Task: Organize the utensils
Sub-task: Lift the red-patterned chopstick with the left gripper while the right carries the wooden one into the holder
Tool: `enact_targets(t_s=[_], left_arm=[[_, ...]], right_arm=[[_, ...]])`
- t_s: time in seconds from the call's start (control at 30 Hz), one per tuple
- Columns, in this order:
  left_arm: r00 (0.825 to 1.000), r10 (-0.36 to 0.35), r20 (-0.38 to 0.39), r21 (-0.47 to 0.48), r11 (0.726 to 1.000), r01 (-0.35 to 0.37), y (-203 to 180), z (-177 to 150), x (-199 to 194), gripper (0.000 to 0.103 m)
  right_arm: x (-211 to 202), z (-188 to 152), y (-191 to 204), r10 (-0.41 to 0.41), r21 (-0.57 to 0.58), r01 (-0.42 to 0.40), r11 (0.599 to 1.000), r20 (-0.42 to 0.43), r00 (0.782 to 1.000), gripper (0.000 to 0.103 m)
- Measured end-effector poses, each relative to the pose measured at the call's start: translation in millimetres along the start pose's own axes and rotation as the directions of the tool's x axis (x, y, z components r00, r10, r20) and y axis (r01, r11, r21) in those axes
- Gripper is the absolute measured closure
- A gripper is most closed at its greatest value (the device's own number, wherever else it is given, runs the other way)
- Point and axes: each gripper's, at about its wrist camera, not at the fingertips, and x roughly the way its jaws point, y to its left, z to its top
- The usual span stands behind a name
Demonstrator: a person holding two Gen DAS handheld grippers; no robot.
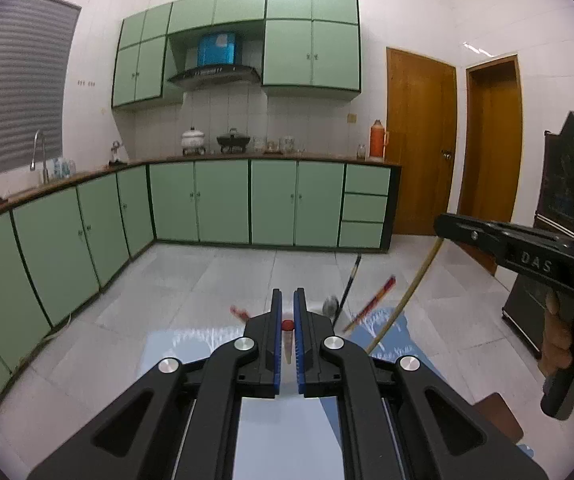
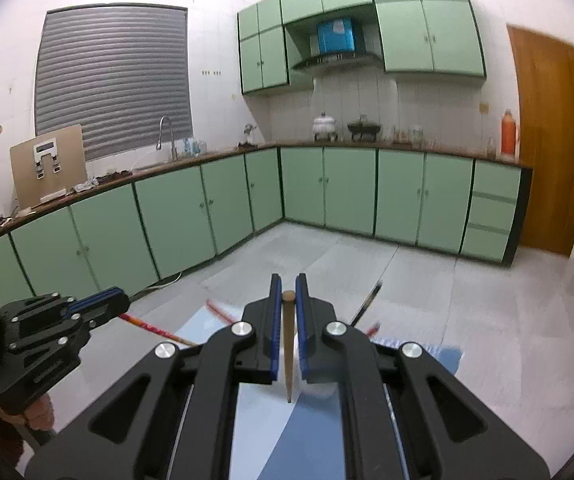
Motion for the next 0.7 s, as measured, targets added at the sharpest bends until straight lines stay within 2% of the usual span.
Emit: enact_targets(t_s=[0.17, 0.33, 0.5, 0.7], left_arm=[[0.999, 0.003, 0.04, 0.029, 1.0, -0.005, -2.8, 26.0, 9.2, 0.098], [1.0, -0.015, 0.017, 0.022, 1.0, 0.014, 1.1, 39.6, 37.4, 0.098], [0.999, -0.026, -0.043, 0.014, 1.0, 0.027, 7.2, 41.9, 74.1, 0.098], [0.994, -0.025, -0.105, 0.02, 0.999, 0.027, 8.3, 36.6, 112.9, 0.098]], right_arm=[[13.7, 29.0, -10.3, -0.023, 0.0, 0.024, 1.0, 0.037, 0.999, 0.097], [37.8, 45.7, -21.1, -0.055, -0.004, 0.055, 0.998, 0.057, 0.997, 0.097], [68.9, 44.5, -33.5, -0.062, 0.008, 0.062, 0.998, 0.02, 0.998, 0.097], [103.0, 22.8, -39.9, -0.05, 0.034, 0.052, 0.998, -0.05, 0.997, 0.097]])
